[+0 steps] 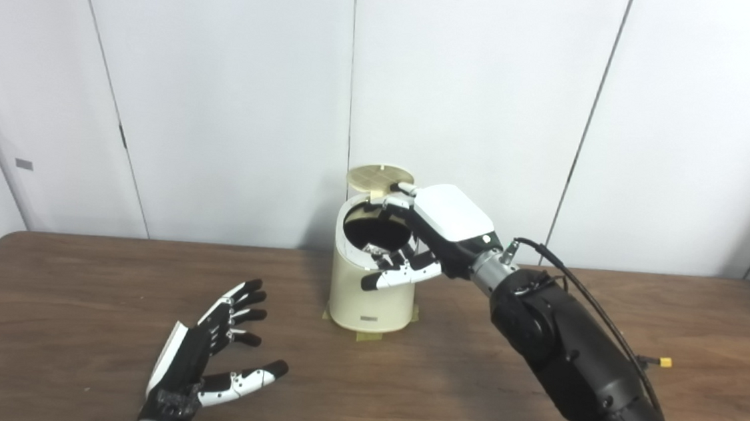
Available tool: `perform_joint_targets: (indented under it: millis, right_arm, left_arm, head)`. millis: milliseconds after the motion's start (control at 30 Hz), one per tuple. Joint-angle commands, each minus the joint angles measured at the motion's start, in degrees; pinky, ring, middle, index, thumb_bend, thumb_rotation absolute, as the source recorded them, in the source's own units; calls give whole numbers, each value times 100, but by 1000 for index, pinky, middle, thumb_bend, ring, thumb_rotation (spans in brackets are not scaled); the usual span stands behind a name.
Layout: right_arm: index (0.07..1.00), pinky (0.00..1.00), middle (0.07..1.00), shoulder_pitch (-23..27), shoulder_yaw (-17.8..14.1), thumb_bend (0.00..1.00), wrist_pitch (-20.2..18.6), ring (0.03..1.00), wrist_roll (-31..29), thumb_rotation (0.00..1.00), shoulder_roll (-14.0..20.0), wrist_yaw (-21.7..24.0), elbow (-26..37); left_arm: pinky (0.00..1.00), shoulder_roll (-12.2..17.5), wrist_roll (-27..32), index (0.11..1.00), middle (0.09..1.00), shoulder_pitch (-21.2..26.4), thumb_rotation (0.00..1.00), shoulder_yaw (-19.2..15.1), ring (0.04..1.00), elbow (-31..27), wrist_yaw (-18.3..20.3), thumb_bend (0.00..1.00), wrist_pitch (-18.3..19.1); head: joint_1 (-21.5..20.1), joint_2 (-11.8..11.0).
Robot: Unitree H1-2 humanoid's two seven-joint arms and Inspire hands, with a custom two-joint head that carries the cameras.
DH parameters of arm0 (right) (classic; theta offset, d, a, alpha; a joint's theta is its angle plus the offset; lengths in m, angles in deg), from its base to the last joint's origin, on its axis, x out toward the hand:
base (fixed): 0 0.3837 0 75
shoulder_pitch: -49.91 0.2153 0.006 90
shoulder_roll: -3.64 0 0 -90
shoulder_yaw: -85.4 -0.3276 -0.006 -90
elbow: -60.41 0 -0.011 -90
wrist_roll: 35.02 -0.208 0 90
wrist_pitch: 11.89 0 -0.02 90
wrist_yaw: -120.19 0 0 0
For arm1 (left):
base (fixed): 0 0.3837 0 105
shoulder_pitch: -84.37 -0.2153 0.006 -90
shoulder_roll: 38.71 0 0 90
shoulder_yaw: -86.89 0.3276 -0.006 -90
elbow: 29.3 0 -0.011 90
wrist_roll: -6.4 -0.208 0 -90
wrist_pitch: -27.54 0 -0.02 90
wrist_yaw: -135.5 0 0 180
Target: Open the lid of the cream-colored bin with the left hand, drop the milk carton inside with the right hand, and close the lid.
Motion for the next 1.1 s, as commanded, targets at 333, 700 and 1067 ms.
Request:
perform_joint_targets:
  millis: [333, 700, 1067]
  right_arm:
    - [675, 457, 660, -800, -1042, 663, 943, 579, -932, 383, -337, -1612, 556]
    - [781, 516, 756, -1862, -2018, 734, 1629, 650, -2805, 319, -547, -1651, 634]
    - [875, 603, 881, -2663, -2315, 813, 1872, 778, -4606, 318, -708, -749, 520]
  left_arm:
    - [624, 40, -18, 896, 862, 68, 83, 2, 788, 84, -32, 723, -237]
    - [620, 77, -6, 895, 862, 102, 90, -10, 789, 119, -19, 724, -270]
    - [622, 157, 103, 899, 867, 105, 89, -36, 792, 40, 48, 730, -272]
  head:
    - [-36, -9]
    - [-32, -19]
    - [-67, -27]
